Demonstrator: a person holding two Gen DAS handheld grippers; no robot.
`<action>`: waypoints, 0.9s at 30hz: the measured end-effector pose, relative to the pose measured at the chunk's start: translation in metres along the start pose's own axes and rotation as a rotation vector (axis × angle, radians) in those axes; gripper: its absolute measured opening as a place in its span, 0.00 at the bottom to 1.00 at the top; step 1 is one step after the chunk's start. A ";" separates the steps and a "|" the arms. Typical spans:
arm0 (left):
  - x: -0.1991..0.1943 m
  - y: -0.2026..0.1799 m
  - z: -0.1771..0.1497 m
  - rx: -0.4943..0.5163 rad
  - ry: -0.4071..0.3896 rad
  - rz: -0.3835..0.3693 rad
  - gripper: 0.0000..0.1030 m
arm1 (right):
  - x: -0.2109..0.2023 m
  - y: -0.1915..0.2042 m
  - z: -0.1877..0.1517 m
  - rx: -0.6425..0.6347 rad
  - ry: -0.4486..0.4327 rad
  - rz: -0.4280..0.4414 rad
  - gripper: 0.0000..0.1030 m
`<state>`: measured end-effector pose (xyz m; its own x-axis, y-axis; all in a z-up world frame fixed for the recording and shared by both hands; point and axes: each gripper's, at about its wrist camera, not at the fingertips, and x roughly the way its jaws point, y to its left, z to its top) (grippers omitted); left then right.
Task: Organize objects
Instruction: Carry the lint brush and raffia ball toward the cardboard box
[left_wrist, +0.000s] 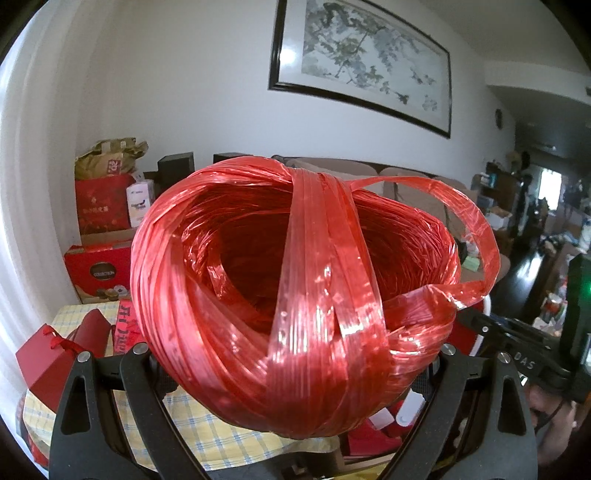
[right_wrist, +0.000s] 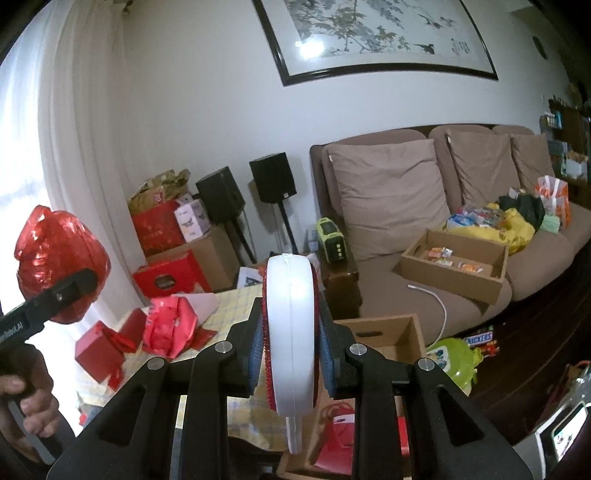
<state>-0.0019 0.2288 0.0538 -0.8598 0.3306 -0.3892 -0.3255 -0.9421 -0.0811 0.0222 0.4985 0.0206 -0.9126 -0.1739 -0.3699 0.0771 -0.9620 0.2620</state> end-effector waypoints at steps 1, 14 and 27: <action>-0.001 -0.001 0.000 0.003 -0.005 -0.001 0.91 | -0.001 0.001 0.001 -0.002 -0.003 0.000 0.24; 0.003 -0.016 0.000 0.043 -0.041 0.026 0.91 | 0.002 -0.003 0.004 0.014 -0.002 0.013 0.25; 0.010 -0.040 0.011 0.060 -0.051 -0.018 0.91 | 0.006 -0.017 0.008 0.046 -0.016 -0.015 0.25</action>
<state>-0.0017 0.2706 0.0634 -0.8720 0.3515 -0.3408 -0.3630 -0.9313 -0.0317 0.0127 0.5159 0.0208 -0.9197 -0.1556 -0.3604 0.0449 -0.9538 0.2971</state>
